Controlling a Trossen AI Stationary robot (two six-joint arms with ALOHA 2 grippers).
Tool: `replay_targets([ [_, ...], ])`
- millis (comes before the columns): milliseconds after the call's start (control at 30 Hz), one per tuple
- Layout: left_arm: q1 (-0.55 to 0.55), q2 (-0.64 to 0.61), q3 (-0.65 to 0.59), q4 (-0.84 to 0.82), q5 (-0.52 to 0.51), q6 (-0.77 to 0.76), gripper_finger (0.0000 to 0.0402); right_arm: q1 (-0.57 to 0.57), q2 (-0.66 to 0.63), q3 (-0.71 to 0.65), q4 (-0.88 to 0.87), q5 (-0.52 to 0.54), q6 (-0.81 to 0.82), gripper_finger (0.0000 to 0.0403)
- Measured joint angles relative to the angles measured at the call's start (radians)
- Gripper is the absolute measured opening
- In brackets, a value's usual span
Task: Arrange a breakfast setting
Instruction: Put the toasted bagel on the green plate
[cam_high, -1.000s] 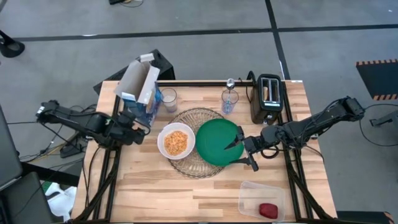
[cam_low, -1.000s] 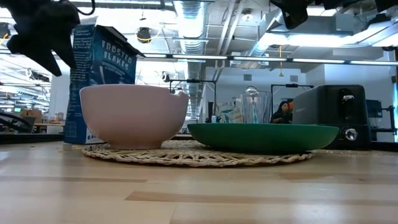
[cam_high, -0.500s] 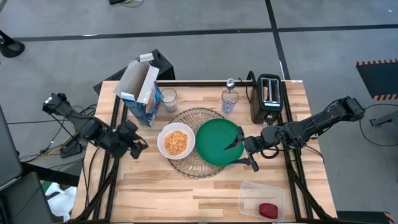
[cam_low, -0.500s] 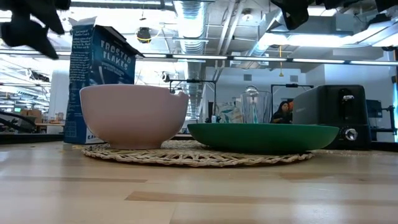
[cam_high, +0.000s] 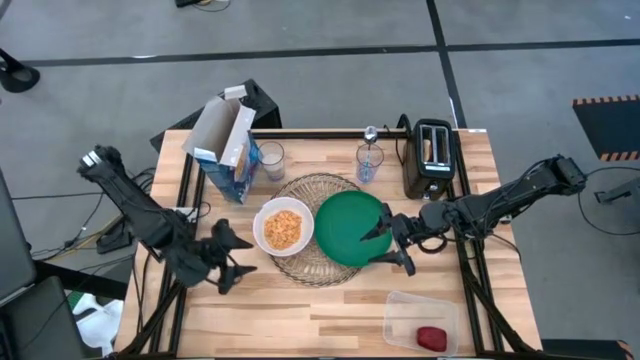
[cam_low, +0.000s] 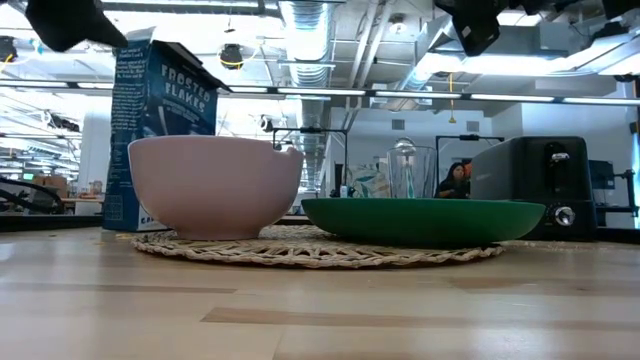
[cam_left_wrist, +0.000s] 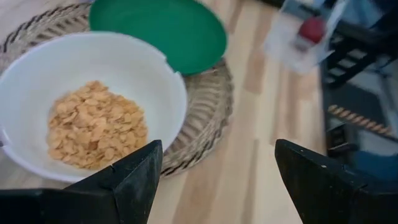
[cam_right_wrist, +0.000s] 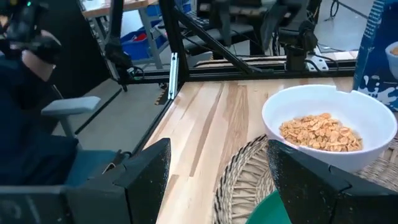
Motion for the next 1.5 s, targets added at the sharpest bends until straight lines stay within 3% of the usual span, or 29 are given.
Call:
replay_targets([
  [200, 0.001, 0.151, -0.001, 0.041, -0.047, 0.085, 0.0294, -0.013, -0.001, 0.007, 0.01, 0.01, 0.044, 0.0295],
  [333, 0.001, 0.248, -0.015, 0.215, -0.075, 0.256, 0.0284, -0.029, -0.007, 0.021, 0.01, 0.037, 0.047, 0.0295],
  [433, 0.02, 0.294, -0.051, 0.374, -0.015, 0.355, 0.0272, -0.046, -0.018, 0.024, -0.039, 0.055, 0.047, 0.0295],
  [533, 0.041, 0.3, -0.107, 0.516, 0.04, 0.396, 0.0256, -0.061, -0.033, 0.027, -0.09, 0.082, 0.046, 0.0295],
  [700, 0.069, 0.274, -0.19, 0.748, 0.046, 0.484, 0.0231, -0.101, -0.122, 0.027, -0.201, 0.127, 0.045, 0.0295],
  [967, 0.178, 0.257, -0.205, 1.032, 0.051, 0.809, 0.0212, -0.216, -0.357, 0.03, -0.429, 0.229, 0.043, 0.0295],
  [1067, 0.257, 0.248, -0.205, 1.083, 0.142, 0.91, 0.021, -0.238, -0.407, 0.063, -0.493, 0.26, 0.048, 0.0295],
  [1267, 0.398, 0.239, -0.205, 1.091, 0.434, 0.989, 0.021, -0.237, -0.394, 0.187, -0.7, 0.379, 0.101, 0.0295],
  [1367, 0.405, 0.246, -0.205, 1.088, 0.45, 0.968, 0.021, -0.238, -0.363, 0.273, -0.829, 0.427, 0.169, 0.0295],
  [1500, 0.356, 0.245, -0.238, 1.14, 0.397, 0.933, 0.021, -0.247, -0.323, 0.389, -1.014, 0.469, 0.251, 0.0295],
])
